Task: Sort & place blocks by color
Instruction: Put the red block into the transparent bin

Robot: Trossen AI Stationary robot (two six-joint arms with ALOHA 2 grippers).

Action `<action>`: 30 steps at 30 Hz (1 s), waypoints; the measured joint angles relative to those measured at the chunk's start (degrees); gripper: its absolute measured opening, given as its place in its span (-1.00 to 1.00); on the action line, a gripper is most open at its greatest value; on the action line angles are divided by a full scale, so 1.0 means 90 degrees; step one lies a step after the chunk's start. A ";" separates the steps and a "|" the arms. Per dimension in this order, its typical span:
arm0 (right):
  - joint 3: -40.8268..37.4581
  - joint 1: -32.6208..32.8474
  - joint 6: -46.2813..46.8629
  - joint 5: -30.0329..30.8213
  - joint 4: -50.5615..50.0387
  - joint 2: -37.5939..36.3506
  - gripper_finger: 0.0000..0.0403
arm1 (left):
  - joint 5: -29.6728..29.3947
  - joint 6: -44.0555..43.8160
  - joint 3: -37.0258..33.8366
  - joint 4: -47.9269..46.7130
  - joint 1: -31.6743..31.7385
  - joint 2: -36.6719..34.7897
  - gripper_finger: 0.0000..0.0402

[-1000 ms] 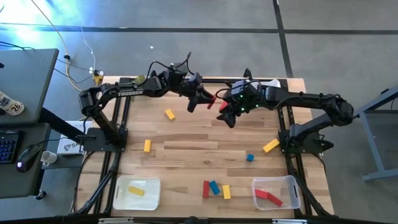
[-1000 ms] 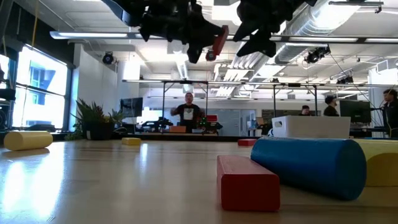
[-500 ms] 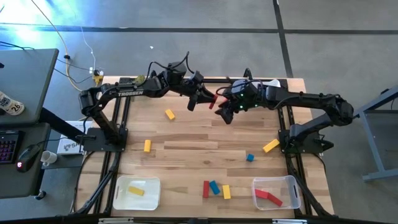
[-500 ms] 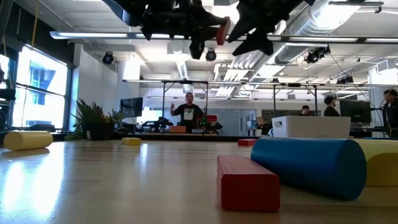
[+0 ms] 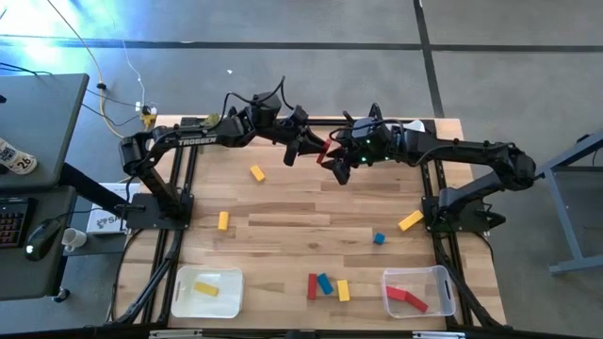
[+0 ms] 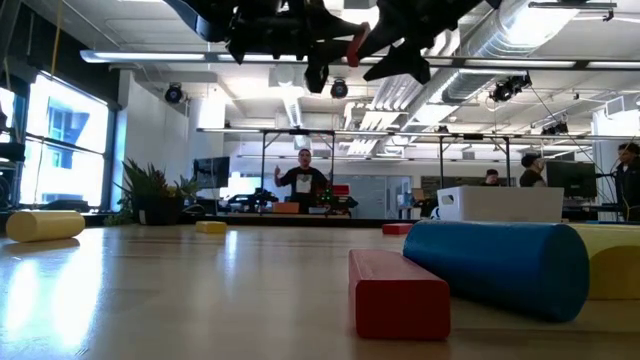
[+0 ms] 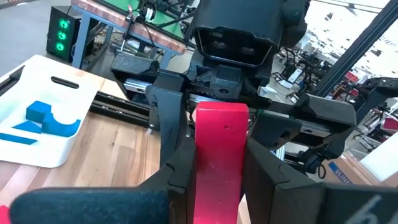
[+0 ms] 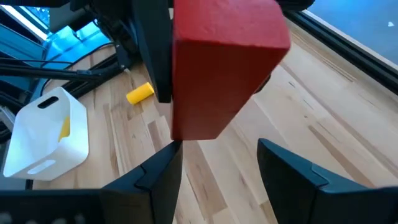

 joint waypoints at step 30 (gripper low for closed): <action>0.0010 0.0003 0.0169 0.0614 0.0566 -0.0003 0.10 | -0.0051 -0.0232 -0.0003 0.0173 0.0046 0.0015 -0.67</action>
